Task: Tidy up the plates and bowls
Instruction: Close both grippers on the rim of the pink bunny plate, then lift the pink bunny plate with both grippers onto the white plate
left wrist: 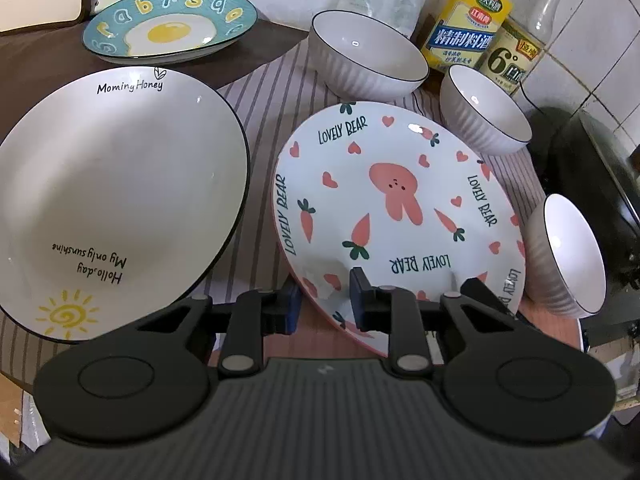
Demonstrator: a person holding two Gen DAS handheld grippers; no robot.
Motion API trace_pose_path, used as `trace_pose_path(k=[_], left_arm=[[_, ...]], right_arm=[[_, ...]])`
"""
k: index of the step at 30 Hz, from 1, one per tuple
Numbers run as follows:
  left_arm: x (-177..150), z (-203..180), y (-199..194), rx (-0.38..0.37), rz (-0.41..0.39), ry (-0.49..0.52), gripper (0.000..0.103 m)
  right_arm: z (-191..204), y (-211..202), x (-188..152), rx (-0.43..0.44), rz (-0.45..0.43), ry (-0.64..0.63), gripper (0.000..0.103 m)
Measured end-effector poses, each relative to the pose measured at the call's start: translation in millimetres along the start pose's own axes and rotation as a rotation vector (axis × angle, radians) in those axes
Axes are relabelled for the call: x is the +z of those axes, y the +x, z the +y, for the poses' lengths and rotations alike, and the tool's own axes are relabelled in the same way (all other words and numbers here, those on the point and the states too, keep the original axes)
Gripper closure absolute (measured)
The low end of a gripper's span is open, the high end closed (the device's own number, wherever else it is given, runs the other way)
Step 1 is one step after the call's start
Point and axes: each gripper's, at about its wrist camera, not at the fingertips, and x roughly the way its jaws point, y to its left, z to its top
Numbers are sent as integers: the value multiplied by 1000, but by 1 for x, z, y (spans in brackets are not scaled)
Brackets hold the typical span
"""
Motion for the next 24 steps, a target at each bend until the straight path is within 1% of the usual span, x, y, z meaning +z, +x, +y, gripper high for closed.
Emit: trace_pose_path(k=[5, 10, 14, 17, 24], left_arm=[[0, -1, 1, 3, -8, 0, 79], [2, -4, -2, 4, 8, 50, 79], [2, -4, -10, -11, 16, 82, 79], [-2, -3, -17, -20, 16, 92, 79], [-5, 5, -40, -36, 3, 101, 79]], right_arm=[[1, 2, -2, -8, -17, -1, 73], [2, 0, 2, -20, 0, 1, 76], [-1, -8, 4, -4, -2, 30, 76], [0, -15, 3, -3, 1, 28, 76], [15, -36, 1, 3, -17, 25, 76]])
